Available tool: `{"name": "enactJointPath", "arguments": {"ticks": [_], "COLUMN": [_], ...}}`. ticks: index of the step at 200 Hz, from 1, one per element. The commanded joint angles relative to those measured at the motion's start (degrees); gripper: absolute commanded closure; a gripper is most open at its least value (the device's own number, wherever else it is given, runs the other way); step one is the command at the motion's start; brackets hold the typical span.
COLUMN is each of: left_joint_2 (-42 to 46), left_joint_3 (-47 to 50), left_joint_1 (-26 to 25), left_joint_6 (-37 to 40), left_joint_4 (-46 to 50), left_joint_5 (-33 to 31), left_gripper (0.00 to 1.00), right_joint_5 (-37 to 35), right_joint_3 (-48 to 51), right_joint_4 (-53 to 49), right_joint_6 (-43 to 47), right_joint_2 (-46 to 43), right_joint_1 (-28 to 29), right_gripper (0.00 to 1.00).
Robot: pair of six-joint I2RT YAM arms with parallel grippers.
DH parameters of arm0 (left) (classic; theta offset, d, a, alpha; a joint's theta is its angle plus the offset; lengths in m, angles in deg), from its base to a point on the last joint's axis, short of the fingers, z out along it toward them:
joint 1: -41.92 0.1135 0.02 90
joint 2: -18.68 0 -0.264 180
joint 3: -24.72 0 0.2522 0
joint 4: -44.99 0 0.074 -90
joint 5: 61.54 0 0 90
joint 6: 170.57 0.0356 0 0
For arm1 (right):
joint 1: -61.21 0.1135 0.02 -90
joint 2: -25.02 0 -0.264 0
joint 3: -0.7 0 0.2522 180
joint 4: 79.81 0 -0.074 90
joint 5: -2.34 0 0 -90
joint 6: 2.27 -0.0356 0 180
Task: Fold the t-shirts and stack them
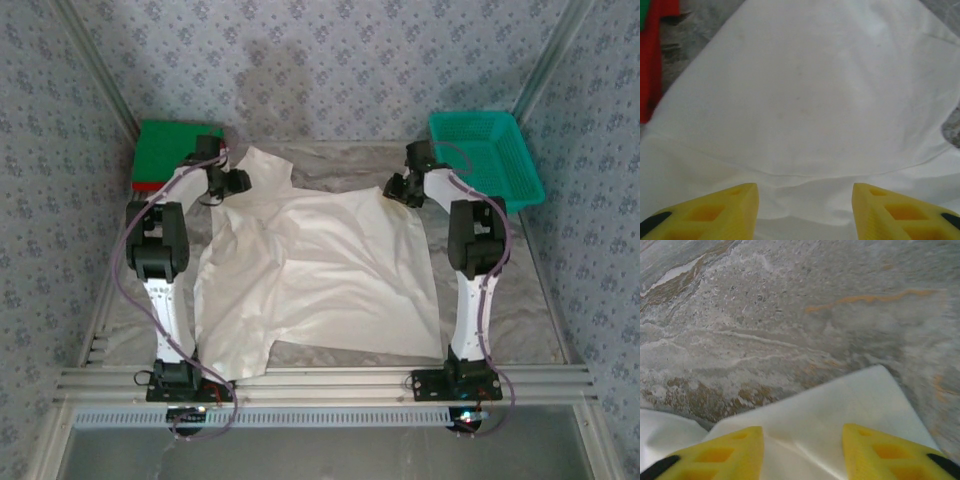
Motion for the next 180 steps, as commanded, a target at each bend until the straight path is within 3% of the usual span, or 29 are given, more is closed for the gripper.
{"name": "enactJointPath", "arguments": {"ticks": [1,7,20,36,69,126,180], "left_joint_2": [0.4,0.4,0.5,0.5,0.5,4.2,4.0], "left_joint_3": [1.1,1.5,2.3,3.2,4.2,9.5,9.9], "left_joint_1": [1.4,1.6,1.8,2.1,3.4,6.3,6.9], "left_joint_6": [-1.0,-1.0,-0.8,-1.0,-1.7,-2.9,-2.4], "left_joint_4": [-2.2,-2.5,-2.9,-3.3,-3.8,-6.8,-6.2], "left_joint_5": [2.1,2.2,2.1,2.1,2.5,0.4,-1.2], "left_gripper": [0.49,0.49,0.49,0.49,0.54,0.55,0.55], "right_joint_5": [2.3,1.8,1.1,0.5,-3.0,-16.5,-21.1], "right_joint_3": [-4.6,-5.5,-6.7,-7.6,-10.9,-6.7,-7.9], "right_joint_4": [-1.2,-1.5,-1.5,-0.8,-3.1,-2.8,-3.5], "right_joint_6": [0.1,0.0,-1.0,-2.1,-1.7,1.6,4.0], "right_joint_2": [3.7,4.4,5.3,5.0,1.9,-9.6,-14.9], "right_joint_1": [0.9,1.1,1.3,1.2,0.8,0.2,2.0], "right_gripper": [0.62,0.66,0.86,1.0,1.0,1.0,1.0]}}
